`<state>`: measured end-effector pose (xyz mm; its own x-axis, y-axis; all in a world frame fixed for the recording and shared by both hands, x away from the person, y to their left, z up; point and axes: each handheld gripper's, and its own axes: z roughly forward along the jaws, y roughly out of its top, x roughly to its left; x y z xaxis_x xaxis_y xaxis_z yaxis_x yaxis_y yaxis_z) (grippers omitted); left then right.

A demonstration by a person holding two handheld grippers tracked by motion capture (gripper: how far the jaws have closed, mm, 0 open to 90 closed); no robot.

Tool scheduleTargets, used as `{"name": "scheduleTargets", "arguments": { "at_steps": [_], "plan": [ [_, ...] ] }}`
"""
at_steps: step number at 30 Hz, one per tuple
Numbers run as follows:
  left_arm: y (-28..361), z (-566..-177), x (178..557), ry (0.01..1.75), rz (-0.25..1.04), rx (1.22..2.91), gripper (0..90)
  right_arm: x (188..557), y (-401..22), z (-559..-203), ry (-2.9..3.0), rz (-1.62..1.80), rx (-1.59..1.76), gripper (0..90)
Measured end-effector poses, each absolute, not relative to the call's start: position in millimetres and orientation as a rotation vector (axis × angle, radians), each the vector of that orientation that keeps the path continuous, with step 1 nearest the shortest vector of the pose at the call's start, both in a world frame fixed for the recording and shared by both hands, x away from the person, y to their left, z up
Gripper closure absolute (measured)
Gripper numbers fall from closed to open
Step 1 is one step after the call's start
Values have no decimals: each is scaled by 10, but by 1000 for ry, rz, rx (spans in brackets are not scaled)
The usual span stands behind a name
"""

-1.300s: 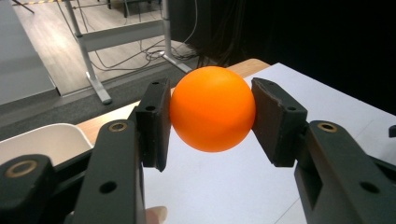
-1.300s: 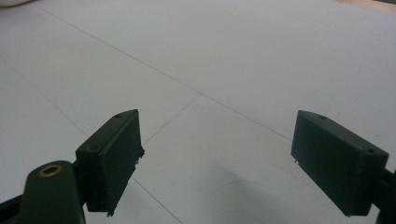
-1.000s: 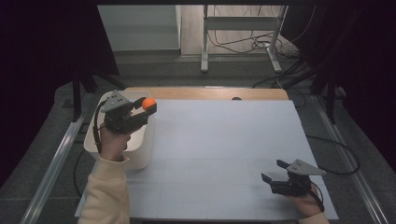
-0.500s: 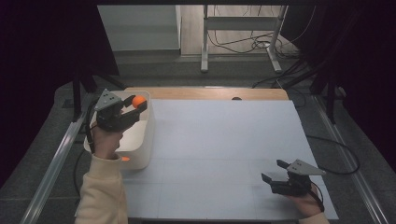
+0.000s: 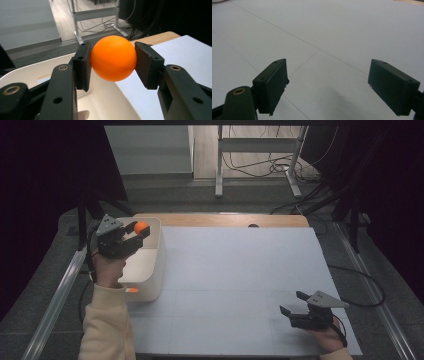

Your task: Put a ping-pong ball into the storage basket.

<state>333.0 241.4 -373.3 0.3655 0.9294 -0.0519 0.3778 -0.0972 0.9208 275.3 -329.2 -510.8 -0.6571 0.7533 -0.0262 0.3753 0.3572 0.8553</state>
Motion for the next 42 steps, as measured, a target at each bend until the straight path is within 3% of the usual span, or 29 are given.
{"name": "scheduleTargets", "arguments": {
  "at_steps": [39,42],
  "plan": [
    [2443,-4035,3697,1357,671,1897,497,2754,-3284,-5112,2213,1226,978,167],
    [2430,-4029,3692,1361,719,1894,431,2752,-3283,-5112,2215,1226,979,166]
  ]
}}
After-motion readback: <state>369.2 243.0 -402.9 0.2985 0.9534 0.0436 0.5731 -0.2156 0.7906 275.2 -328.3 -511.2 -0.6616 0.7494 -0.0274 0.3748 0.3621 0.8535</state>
